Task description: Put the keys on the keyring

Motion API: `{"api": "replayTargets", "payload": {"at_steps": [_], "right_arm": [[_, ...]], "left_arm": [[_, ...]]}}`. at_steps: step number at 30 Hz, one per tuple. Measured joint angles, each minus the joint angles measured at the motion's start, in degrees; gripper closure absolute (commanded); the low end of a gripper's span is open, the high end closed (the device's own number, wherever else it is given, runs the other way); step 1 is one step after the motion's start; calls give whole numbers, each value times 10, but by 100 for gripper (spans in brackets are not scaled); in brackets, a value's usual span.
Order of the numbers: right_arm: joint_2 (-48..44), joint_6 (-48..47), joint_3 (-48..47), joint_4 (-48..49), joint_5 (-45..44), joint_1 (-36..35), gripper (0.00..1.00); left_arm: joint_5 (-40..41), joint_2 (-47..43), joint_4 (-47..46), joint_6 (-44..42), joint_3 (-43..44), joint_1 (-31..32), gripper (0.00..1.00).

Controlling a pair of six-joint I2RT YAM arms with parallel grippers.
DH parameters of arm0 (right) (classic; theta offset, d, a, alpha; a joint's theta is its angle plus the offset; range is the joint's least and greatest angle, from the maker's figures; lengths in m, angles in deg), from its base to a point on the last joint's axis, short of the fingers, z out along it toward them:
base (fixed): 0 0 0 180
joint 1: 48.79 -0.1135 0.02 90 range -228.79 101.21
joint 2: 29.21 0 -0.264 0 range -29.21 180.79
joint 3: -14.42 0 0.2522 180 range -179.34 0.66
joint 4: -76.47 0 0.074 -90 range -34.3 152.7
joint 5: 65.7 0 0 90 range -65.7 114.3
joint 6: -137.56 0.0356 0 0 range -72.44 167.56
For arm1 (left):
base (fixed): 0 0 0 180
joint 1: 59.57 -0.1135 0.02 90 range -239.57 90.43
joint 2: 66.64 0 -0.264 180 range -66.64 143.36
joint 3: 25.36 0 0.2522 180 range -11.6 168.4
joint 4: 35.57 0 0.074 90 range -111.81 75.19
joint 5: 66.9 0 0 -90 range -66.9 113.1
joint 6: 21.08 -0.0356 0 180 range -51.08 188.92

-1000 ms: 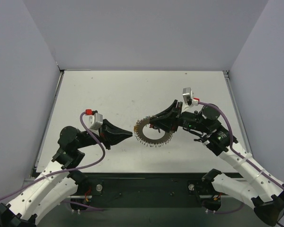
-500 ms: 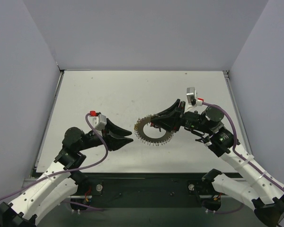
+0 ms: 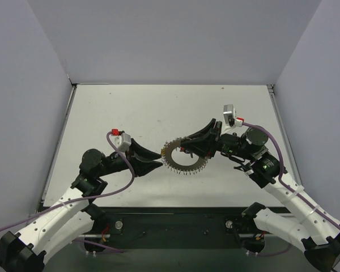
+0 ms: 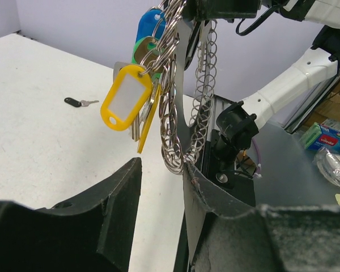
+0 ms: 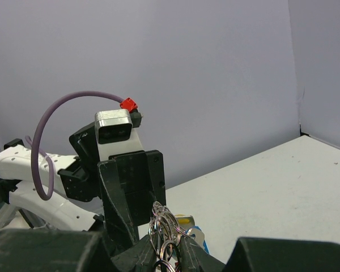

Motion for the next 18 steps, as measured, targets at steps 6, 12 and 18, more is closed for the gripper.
{"api": "replayTargets", "payload": {"at_steps": [6,12,18], "right_arm": [[0,0,0,0,0,3,100],[0,0,0,0,1,4,100],[0,0,0,0,2,4,100]], "left_arm": [[-10,17,-22,6,0,0,60],[-12,25,-40,9,0,0,62],[-15,39,-59,17,0,0,66]]}}
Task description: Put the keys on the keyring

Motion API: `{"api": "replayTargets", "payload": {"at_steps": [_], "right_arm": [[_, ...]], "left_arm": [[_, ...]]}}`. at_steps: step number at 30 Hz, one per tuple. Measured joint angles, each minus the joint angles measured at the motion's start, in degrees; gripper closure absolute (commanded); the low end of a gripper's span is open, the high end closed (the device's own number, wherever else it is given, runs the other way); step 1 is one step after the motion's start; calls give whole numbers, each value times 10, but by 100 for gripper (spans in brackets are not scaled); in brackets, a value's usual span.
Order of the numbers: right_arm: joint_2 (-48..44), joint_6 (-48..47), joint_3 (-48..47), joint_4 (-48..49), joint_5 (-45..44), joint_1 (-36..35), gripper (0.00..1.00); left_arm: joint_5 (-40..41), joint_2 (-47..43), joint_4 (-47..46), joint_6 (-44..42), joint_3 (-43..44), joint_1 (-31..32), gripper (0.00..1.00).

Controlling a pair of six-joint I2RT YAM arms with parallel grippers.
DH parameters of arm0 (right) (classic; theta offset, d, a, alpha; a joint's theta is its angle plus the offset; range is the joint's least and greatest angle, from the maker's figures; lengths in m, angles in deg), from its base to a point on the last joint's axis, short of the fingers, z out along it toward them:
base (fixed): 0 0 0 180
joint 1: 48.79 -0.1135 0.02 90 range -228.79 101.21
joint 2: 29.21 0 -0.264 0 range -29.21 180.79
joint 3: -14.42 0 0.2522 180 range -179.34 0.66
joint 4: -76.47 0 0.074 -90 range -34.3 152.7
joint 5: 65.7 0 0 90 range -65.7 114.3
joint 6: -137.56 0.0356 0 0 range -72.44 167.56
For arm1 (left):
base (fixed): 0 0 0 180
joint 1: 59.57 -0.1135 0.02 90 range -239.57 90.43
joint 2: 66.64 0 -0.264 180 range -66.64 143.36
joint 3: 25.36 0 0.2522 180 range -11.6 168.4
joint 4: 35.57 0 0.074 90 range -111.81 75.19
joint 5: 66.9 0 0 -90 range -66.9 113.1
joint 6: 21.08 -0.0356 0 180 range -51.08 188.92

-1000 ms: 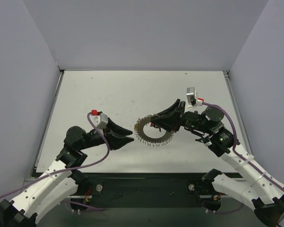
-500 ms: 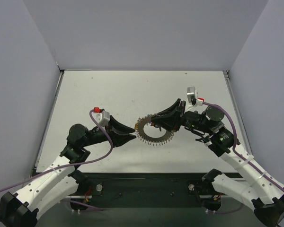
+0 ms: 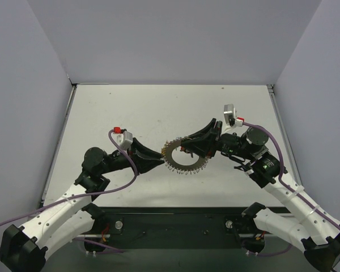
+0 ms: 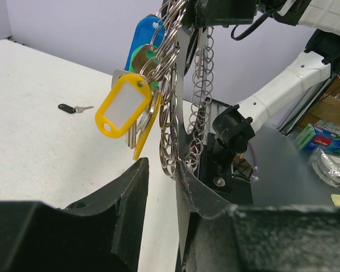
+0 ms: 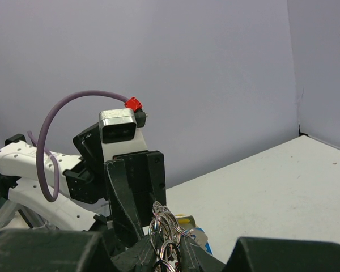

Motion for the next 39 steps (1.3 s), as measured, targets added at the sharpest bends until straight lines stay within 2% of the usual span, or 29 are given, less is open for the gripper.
{"api": "replayTargets", "payload": {"at_steps": [2,5,6,9,23,25,31,34,35,39], "right_arm": [[0,0,0,0,0,0,100],[0,0,0,0,0,2,100],[0,0,0,0,0,3,100],[0,0,0,3,0,3,100],[0,11,2,19,0,6,100],[0,14,5,23,0,6,95],[2,26,12,41,-1,6,66],[7,31,15,42,-1,7,50],[9,31,17,42,-3,7,41],[16,28,22,35,-3,10,27]], "left_arm": [[-2,4,-6,2,0,0,69],[-6,9,-14,5,0,0,80],[-7,10,-16,6,0,0,89],[-11,12,-22,10,0,0,100],[-4,-20,-2,3,1,0,100],[1,-29,16,-3,5,0,100],[14,-44,94,-32,37,0,100],[21,-48,130,-45,53,0,100],[23,-50,143,-49,57,0,100],[31,-54,194,-69,80,0,100]]}}
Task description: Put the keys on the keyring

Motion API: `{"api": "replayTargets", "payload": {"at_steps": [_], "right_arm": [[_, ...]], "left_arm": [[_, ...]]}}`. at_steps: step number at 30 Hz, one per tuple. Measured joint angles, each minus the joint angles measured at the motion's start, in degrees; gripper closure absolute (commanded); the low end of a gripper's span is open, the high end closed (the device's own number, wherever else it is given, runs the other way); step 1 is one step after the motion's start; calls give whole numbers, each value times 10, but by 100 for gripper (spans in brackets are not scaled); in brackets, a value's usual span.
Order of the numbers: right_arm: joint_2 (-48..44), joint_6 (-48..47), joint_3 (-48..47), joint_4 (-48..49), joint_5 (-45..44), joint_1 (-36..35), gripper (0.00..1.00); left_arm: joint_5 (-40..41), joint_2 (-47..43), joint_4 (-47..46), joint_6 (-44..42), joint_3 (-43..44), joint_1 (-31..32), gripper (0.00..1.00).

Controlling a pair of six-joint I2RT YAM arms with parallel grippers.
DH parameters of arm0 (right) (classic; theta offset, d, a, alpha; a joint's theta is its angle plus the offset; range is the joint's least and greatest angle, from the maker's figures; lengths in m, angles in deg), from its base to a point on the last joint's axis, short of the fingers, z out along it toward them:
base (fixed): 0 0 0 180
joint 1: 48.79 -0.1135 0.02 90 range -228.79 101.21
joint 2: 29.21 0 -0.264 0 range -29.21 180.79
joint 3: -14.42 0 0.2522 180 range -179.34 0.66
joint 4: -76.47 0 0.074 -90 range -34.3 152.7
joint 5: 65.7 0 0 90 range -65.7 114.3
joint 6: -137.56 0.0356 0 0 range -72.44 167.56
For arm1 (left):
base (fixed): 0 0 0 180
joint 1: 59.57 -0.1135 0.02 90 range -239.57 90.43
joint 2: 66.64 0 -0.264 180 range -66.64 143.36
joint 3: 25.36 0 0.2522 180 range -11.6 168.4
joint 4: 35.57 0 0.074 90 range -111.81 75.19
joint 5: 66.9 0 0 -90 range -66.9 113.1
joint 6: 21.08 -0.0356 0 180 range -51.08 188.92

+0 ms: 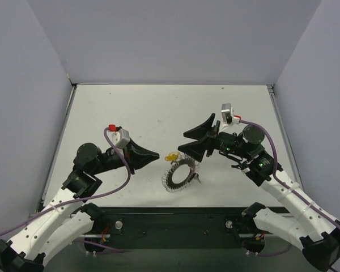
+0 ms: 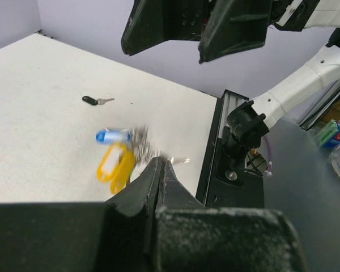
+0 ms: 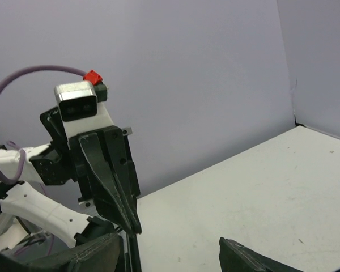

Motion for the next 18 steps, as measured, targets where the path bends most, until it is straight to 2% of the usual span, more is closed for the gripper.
{"api": "replayTargets", "payload": {"at_steps": [3,9,15,18], "right_arm": [[2,-9,1,-15,-2,0,20],[2,-41,1,-48,-6,1,18],[13,-66,1,-80,-16,1,14],[18,-77,1,-103,-35,1,7]], "left_arm": [[7,0,50,-23,33,0,100],[9,15,150,-76,100,0,100],[19,35,209,-98,107,0,100],[34,47,212,-94,103,0,100]]}}
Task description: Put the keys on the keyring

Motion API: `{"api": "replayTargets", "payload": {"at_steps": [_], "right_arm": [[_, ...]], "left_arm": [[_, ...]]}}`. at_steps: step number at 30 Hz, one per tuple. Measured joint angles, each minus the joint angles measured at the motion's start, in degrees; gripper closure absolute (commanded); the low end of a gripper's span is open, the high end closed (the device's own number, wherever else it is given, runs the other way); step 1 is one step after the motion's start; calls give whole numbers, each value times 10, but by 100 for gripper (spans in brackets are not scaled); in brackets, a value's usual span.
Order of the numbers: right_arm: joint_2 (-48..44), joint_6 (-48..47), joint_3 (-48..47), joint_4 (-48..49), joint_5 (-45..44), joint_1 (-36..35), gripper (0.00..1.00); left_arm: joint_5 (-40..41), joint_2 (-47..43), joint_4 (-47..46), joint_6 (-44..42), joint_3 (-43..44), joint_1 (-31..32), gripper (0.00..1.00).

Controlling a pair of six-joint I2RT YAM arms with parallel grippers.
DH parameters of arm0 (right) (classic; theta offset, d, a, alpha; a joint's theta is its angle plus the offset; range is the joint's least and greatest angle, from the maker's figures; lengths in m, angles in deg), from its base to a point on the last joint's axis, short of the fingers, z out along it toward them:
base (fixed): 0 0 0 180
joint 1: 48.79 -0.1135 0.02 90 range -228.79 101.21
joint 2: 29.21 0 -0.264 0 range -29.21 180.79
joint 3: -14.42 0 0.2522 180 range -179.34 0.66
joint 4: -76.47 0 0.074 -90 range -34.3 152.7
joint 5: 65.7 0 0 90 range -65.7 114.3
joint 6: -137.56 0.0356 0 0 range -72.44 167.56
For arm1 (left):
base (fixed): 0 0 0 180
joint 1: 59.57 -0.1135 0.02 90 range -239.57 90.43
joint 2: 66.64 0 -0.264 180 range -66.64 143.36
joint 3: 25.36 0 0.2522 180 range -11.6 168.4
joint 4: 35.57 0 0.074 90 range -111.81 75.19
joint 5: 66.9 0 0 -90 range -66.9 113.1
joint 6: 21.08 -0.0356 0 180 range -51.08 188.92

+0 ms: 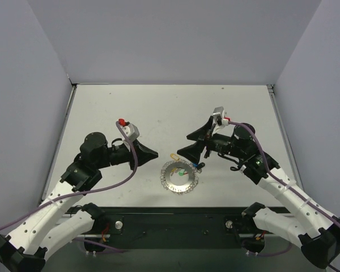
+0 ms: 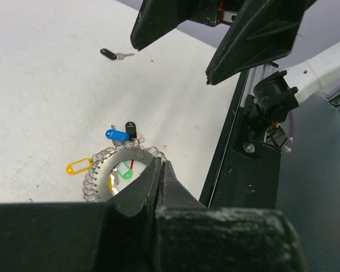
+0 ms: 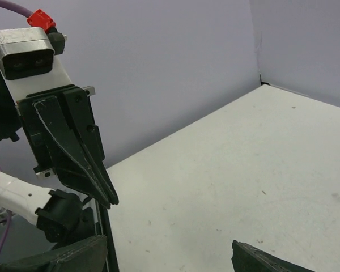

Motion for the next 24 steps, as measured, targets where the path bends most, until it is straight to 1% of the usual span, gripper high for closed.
{"api": "replayTargets", "payload": {"at_steps": [2,3,4,7,9,10,11,13,14,16,19,21,24], "right_arm": [[7,-6,0,-14,-18,0,4],[14,-7,2,-19,-27,0,3],[22,-4,4,-23,-37,0,1],[57,17,12,-40,-57,3,0],[73,45,27,-54,-69,6,0],[78,60,34,-64,-76,7,0],[81,74,38,-75,-82,7,0],[83,96,38,-99,-101,7,0],[83,106,38,-108,-112,7,0],[80,123,38,-129,-143,7,0],[65,150,45,-156,-198,7,0],[39,170,64,-169,-236,7,0],[-14,203,107,-187,-283,7,0]], "left_arm": [[12,13,-8,12,-12,0,97],[18,25,-15,22,-19,0,93],[24,39,-23,32,-24,0,84],[55,97,-26,69,-28,0,73],[79,127,-19,100,-28,-1,60],[89,134,-16,111,-28,-1,58],[105,138,-17,133,-32,-2,52],[133,133,-15,167,-42,-3,49],[145,129,-14,181,-45,-3,35],[172,117,-10,207,-54,-4,33],[207,97,0,232,-61,-4,33],[223,80,2,237,-71,-4,33],[233,49,2,238,-108,-5,32]]}}
